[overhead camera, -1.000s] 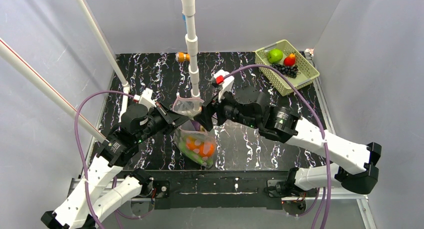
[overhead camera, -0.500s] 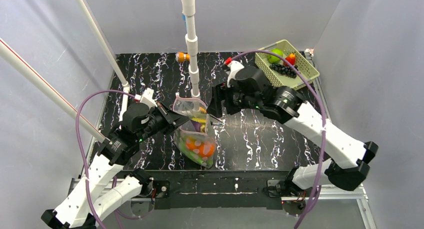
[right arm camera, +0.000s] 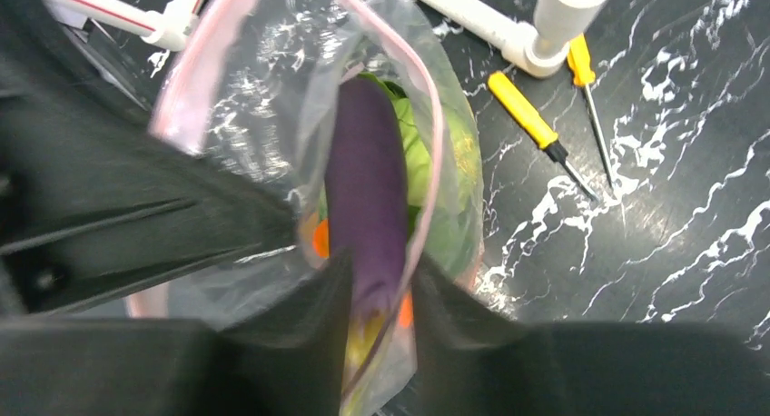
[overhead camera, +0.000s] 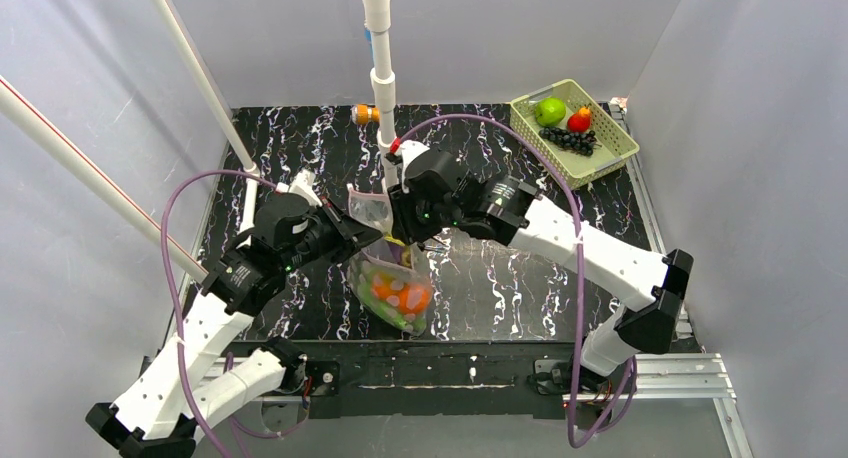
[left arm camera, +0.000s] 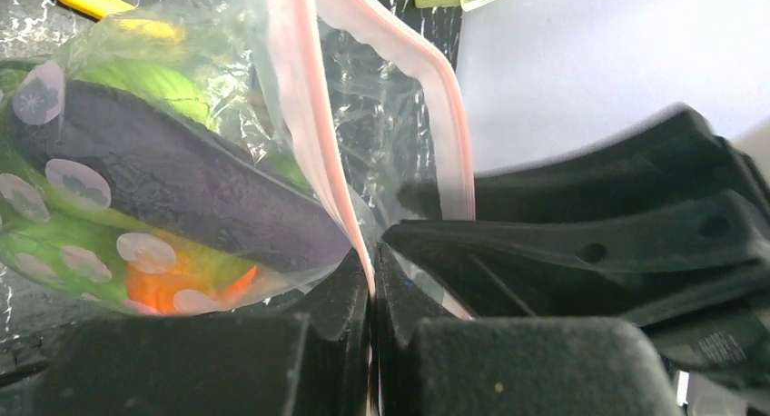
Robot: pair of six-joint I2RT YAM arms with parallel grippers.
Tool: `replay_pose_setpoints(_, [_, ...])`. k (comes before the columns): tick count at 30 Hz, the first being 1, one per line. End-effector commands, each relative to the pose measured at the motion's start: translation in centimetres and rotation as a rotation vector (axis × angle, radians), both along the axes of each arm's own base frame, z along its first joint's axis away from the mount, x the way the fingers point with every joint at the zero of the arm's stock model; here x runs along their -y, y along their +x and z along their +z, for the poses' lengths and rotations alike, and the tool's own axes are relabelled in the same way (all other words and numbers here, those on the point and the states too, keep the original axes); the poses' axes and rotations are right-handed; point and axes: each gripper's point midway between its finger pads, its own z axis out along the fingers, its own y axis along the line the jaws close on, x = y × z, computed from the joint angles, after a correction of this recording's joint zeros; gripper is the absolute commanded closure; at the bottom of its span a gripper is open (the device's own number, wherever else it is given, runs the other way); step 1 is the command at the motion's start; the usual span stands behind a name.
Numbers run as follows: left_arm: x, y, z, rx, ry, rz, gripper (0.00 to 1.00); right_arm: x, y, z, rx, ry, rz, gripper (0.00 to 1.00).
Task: Place the food in the zip-top bag and seal the zipper
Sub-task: Adjust the zipper food storage bag at the center of the board.
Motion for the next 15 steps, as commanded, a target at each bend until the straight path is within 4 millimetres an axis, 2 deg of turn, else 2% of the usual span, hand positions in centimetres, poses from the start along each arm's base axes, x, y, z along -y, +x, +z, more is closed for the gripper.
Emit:
replay_pose_setpoints(1, [-0.6, 0.0, 0.8, 0.002, 0.041, 0.015, 1.00, -0.8, 0.9, 5.7, 0.186, 0.091, -0.021, 0.79])
replay_pose_setpoints(3, [-0.8, 0.1, 1.3, 0.004, 0.048, 0.024, 1.00, -1.0, 1.2, 6.8, 0.226, 0.112, -0.013, 0.95])
replay_pose_setpoints(4, [-0.8, 0.2, 1.6, 0.005, 0.054, 0.028, 1.00, -0.9, 1.4, 7.5, 0.247, 0.118, -0.013, 0.99])
replay_pose_setpoints(6, [-1.1, 0.3, 2.4, 0.012, 0.063, 0.036, 1.00, -0.7, 1.4, 9.1, 0.276, 0.130, -0.002, 0.99])
replay_pose_setpoints(10, [-1.6, 0.3, 4.0, 0.030, 0.071, 0.056, 1.00, -0.7, 0.0, 12.0, 0.294, 0.219, 0.066, 0.99])
replay_pose_setpoints(12, [-1.8, 0.1, 3.3, 0.010, 0.076, 0.063, 1.00, -0.8, -0.5, 12.3, 0.296, 0.265, 0.082, 0.96])
replay_pose_setpoints(15, [-2.3, -0.2, 0.7, -0.059, 0.112, 0.087, 1.00, -1.1, -0.8, 10.8, 0.286, 0.283, 0.096, 0.78])
